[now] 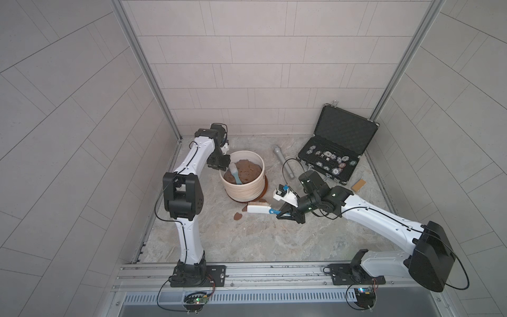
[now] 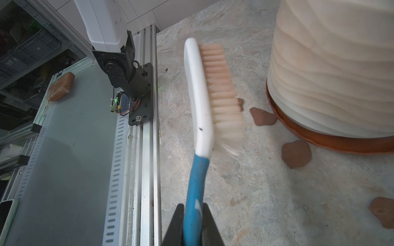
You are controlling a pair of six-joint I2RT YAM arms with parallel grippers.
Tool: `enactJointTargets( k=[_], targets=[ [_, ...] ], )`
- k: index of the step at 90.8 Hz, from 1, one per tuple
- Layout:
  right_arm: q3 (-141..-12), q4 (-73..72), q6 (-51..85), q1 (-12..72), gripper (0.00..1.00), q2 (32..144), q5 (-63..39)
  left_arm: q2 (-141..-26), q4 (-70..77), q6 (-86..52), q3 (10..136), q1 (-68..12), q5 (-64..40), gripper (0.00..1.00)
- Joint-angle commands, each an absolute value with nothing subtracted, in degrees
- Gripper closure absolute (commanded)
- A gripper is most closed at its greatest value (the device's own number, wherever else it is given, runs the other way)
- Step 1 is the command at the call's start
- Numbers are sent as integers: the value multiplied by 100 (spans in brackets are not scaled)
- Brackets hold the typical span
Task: Scrub the dried mud off the ceramic pot
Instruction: Brush off the soil from the pot, then rotate the pot on the tray.
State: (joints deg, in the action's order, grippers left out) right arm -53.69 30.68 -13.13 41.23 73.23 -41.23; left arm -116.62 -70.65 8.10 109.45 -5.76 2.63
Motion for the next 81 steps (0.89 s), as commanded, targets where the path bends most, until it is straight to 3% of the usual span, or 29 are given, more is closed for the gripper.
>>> enactJointTargets(
  k=[1, 27, 44, 66, 81],
  targets=[
    [-5510, 3253, -1412, 4097, 100, 7084, -4031, -11872, -6830, 1072, 11242, -568, 420, 91],
    [-5549, 3359, -1459, 4052, 100, 7049, -4021, -12066, -7066, 2389, 12161, -652, -637, 100],
    [-5640, 3483, -1513, 4043, 100, 7092, -4051, -12541, -7612, 3555, 13157, -695, -1701, 100],
    [-5703, 3541, -1529, 4025, 100, 7092, -4043, -12945, -7628, 4972, 13675, -896, -1973, 100],
    [-5717, 3554, -1467, 4025, 100, 7036, -4076, -13032, -7301, 5240, 13693, -1114, -2108, 89]
  ],
)
